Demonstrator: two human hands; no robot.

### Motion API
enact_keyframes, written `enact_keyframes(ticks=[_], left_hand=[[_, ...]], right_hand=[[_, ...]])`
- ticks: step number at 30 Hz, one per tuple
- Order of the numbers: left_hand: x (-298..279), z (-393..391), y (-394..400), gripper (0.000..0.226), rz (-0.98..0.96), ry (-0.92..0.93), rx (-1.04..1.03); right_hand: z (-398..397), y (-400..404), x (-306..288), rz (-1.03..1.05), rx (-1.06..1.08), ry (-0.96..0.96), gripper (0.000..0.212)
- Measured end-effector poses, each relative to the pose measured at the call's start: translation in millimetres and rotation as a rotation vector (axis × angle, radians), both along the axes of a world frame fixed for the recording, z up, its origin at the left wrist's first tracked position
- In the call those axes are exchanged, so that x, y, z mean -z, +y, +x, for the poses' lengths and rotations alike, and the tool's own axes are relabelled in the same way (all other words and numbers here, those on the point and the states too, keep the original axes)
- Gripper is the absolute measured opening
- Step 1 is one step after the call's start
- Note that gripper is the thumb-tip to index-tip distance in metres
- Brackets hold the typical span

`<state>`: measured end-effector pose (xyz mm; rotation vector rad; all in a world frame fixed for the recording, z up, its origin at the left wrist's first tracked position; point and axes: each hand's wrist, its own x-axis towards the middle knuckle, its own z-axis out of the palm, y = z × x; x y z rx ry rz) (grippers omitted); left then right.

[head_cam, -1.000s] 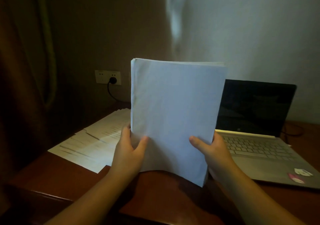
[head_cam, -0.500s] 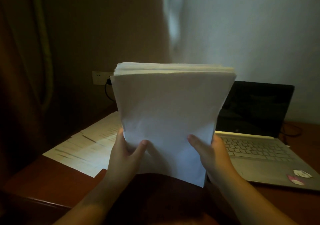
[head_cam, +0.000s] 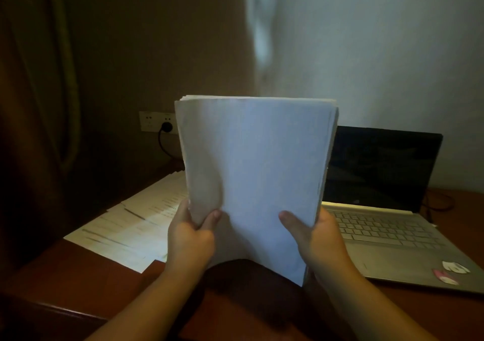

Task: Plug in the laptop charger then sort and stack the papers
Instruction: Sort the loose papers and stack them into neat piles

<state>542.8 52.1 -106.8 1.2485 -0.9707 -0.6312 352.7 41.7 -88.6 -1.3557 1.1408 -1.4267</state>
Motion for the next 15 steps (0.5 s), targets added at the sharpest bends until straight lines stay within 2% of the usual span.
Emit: enact_keyframes(ticks=[3,6,8,11,13,15], left_hand=[[-5.4,-2.4,-4.0,0.049,0.016,0.055,-0.025],[-9.3,-3.9,-8.7,0.052,0.016,0.092,-0.092],[-13.8,-6.7,-8.6,0.052,0.016,0.147,-0.108],[-15.0,-14.9,-8.0,0.051,0.039,0.271,-0.111],[-11.8,-24.4,-5.9,0.045,0.03,0.349,-0.118],[-9.6,-37.0,-2.9,0.042,0.023,0.398,-0.109]], right_hand=[[-5.3,-0.2,-0.1,0.046,-0.015,0.061,0.025],[-11.1,-0.5,7.6,0.117,-0.005,0.131,0.027],[-12.9,-0.4,9.3,0.19,-0.031,-0.02,0.035],[-11.4,2.3,6.3,0.275,-0.152,-0.495,0.042],[-0.6,10.0,1.9,0.31,-0.22,-0.581,0.046],[14.2,17.2,-0.3,0.304,-0.21,-0.554,0.034]])
